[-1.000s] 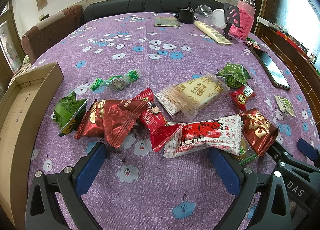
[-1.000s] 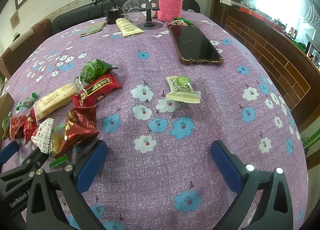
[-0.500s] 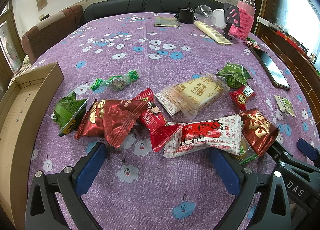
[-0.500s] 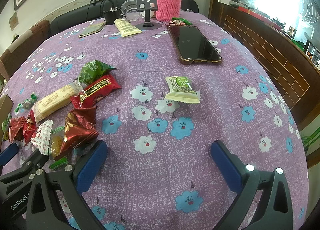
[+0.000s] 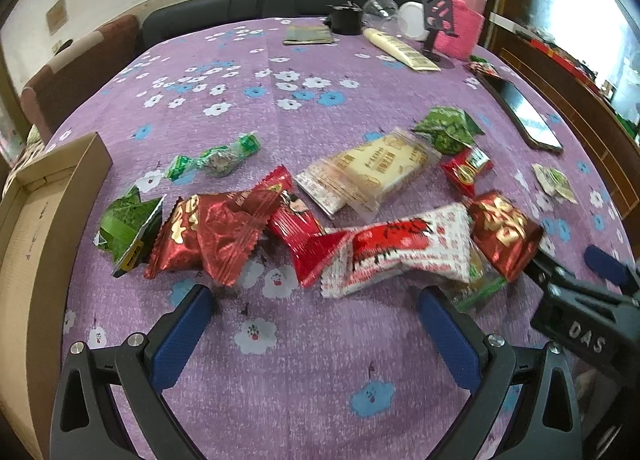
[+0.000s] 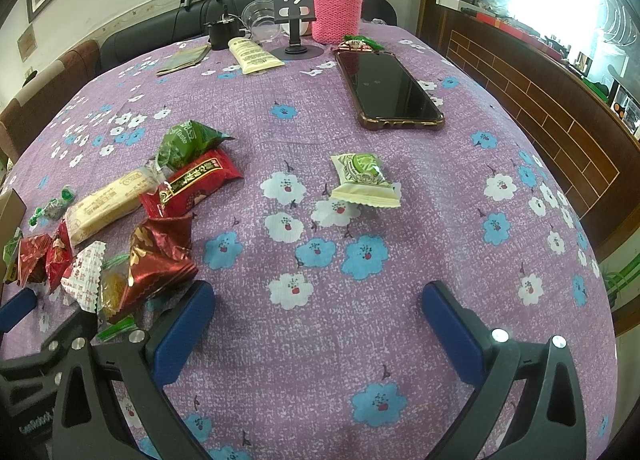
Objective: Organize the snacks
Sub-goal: 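Lower the right gripper onto the white-and-red packet and close it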
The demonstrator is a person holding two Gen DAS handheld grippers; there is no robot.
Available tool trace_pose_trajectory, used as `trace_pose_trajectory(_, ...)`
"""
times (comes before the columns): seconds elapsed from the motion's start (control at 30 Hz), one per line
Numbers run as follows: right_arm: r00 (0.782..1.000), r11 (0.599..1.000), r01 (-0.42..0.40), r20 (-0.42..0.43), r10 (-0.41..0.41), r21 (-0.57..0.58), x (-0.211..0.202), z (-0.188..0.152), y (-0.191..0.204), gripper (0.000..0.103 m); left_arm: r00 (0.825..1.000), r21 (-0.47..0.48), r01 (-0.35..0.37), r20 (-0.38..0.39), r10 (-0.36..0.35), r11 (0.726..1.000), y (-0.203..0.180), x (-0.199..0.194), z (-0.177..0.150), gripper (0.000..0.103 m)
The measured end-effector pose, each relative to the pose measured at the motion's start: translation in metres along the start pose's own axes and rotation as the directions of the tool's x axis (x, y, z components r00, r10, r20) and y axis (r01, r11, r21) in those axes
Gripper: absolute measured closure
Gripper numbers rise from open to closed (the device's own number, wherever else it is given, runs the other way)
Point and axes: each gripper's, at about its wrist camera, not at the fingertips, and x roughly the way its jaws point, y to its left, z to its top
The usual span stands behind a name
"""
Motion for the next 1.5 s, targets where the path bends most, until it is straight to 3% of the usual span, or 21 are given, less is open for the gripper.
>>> trace_pose_trajectory(0.13, 1.0, 1.0, 0.0, 0.0, 0.0, 0.0, 0.0, 0.0, 0.0, 0.0, 0.999, 0.038, 0.044, -0.007, -0.043, 0.998, 0.002, -0.01, -0.01, 0.003)
trace_pose_trajectory(0.3, 1.0, 1.0, 0.0, 0.0, 0.0, 0.0, 0.0, 0.0, 0.0, 0.0, 0.991, -0.025, 0.122, 0.058, -0.121, 0.992, 0.024, -0.04, -0.025, 0.004)
trace_pose_trajectory(0.37, 1.0, 1.0, 0.001, 0.0, -0.001, 0.001, 0.0, 0.0, 0.0, 0.0, 0.985, -0.085, 0.163, 0.072, -0.157, 0.983, 0.037, -0.051, -0.03, 0.011)
trace_pose_trajectory(0.43, 1.0, 1.0, 0.0, 0.0, 0.0, 0.0, 0.0, 0.001, 0.0, 0.0, 0.975, -0.12, 0.221, 0.051, -0.217, 0.968, 0.05, -0.06, -0.037, 0.03)
trace_pose_trajectory(0.47, 1.0, 1.0, 0.0, 0.0, 0.0, 0.0, 0.0, 0.0, 0.0, 0.0, 0.969, -0.119, 0.247, 0.043, -0.243, 0.962, 0.056, -0.067, -0.041, 0.034)
trace_pose_trajectory(0.63, 1.0, 1.0, -0.001, -0.002, 0.001, 0.0, 0.0, 0.0, 0.002, 0.0, 0.97, -0.145, 0.216, 0.147, -0.195, 0.965, 0.091, -0.105, -0.054, 0.035)
trace_pose_trajectory(0.83, 0.998, 1.0, -0.014, -0.065, 0.013, -0.021, -0.003, 0.0, 0.003, 0.0, 0.972, -0.18, 0.169, 0.194, -0.133, 0.969, 0.125, -0.123, -0.057, 0.035)
trace_pose_trajectory(0.97, 0.995, 0.996, -0.047, -0.089, 0.04, -0.074, -0.011, -0.011, 0.007, 0.0, 0.971, -0.209, 0.19, 0.185, -0.152, 0.959, 0.134, -0.118, -0.063, 0.035)
trace_pose_trajectory(1.33, 0.989, 0.983, -0.104, -0.117, 0.087, -0.149, -0.027, -0.03, 0.005, 0.0, 0.958, -0.184, 0.25, 0.19, -0.215, 0.951, 0.114, -0.12, -0.072, 0.035)
trace_pose_trajectory(1.47, 0.987, 0.979, -0.12, -0.129, 0.099, -0.166, -0.03, -0.033, 0.004, 0.0, 0.956, -0.169, 0.285, 0.123, -0.266, 0.944, 0.107, -0.111, -0.076, 0.036)
trace_pose_trajectory(1.5, 0.986, 0.98, -0.117, -0.134, 0.095, -0.163, -0.032, -0.033, 0.003, 0.004, 0.956, -0.161, 0.285, 0.124, -0.267, 0.945, 0.107, -0.112, -0.077, 0.036)
